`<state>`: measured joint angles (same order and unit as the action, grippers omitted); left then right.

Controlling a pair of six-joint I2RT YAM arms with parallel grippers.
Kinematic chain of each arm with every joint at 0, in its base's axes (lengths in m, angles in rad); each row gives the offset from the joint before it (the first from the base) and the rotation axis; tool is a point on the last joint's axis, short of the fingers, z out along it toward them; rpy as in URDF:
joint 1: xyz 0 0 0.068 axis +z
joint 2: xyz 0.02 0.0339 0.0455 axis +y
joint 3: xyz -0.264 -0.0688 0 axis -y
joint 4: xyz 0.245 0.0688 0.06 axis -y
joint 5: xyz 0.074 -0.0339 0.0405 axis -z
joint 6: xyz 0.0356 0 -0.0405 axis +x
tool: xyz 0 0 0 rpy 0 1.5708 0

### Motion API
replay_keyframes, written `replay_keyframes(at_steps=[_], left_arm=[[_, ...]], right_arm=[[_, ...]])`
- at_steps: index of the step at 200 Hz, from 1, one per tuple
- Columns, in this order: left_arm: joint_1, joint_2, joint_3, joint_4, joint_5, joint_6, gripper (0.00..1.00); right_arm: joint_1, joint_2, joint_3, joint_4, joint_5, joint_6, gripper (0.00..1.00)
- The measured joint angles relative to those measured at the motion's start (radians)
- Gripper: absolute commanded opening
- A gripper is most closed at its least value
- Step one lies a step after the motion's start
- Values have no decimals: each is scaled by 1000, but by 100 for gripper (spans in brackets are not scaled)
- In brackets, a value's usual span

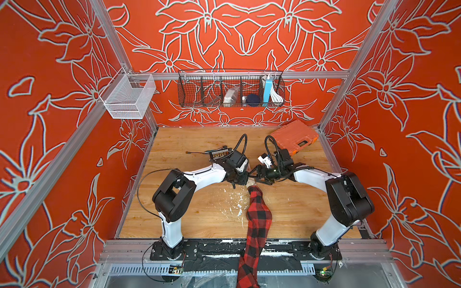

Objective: Take off the watch
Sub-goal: Untie the watch from the hand.

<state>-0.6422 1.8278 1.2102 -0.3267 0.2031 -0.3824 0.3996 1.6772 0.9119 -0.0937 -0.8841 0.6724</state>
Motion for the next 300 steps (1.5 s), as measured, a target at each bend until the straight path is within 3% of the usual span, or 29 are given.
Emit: replay_keyframes(at_steps=[140, 300], left_arm=[[39, -39, -55, 0, -5, -4, 13], [40, -23, -64, 23, 20, -12, 13]], right_arm=[[0, 0, -13, 62, -43, 68, 79], [14, 52, -47, 384, -216, 322, 72]])
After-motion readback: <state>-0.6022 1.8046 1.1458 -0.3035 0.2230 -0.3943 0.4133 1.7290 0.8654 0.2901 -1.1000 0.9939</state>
